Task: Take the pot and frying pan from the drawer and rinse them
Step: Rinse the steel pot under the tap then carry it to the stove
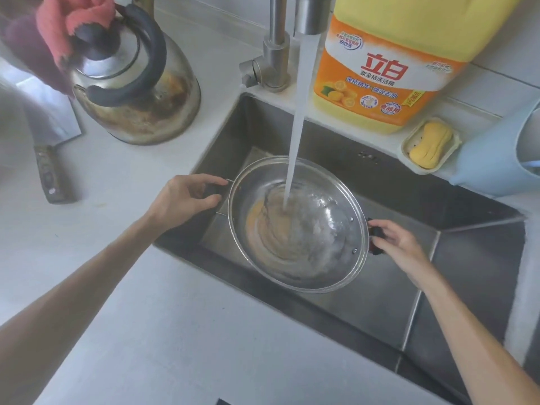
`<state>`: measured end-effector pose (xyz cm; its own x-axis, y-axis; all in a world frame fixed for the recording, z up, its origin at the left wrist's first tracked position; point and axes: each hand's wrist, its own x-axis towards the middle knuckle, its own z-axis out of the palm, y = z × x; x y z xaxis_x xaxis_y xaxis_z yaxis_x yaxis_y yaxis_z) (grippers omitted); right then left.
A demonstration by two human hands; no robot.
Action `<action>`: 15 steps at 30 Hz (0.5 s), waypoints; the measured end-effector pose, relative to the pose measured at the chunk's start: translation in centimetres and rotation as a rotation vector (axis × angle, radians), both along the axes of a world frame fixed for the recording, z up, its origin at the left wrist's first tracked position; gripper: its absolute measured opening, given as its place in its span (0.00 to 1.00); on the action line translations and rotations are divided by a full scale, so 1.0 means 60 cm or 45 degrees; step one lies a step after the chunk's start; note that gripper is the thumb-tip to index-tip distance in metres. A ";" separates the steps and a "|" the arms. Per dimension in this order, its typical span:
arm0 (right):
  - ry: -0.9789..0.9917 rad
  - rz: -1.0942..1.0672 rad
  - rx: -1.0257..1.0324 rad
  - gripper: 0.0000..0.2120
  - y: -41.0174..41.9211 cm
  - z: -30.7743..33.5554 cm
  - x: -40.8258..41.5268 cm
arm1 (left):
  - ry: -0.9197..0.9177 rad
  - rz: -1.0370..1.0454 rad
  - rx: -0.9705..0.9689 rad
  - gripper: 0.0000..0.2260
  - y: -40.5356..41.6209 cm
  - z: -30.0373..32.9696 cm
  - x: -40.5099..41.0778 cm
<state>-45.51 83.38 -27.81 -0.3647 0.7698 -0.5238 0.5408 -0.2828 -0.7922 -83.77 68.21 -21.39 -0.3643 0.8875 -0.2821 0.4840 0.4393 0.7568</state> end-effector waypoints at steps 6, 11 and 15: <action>0.045 -0.108 0.089 0.15 0.023 0.024 0.012 | 0.027 -0.220 -0.313 0.10 0.003 -0.018 0.020; 0.091 -0.089 0.210 0.16 0.031 0.059 0.016 | -0.055 -0.208 -0.367 0.08 0.000 -0.045 0.046; 0.096 -0.084 0.191 0.16 0.036 0.064 0.018 | -0.006 -0.114 -0.252 0.10 0.000 -0.043 0.042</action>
<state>-44.46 85.57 -23.97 -0.3446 0.8608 -0.3746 0.4625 -0.1916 -0.8657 -81.23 68.22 -24.00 -0.2846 0.8433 -0.4559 0.5244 0.5350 0.6624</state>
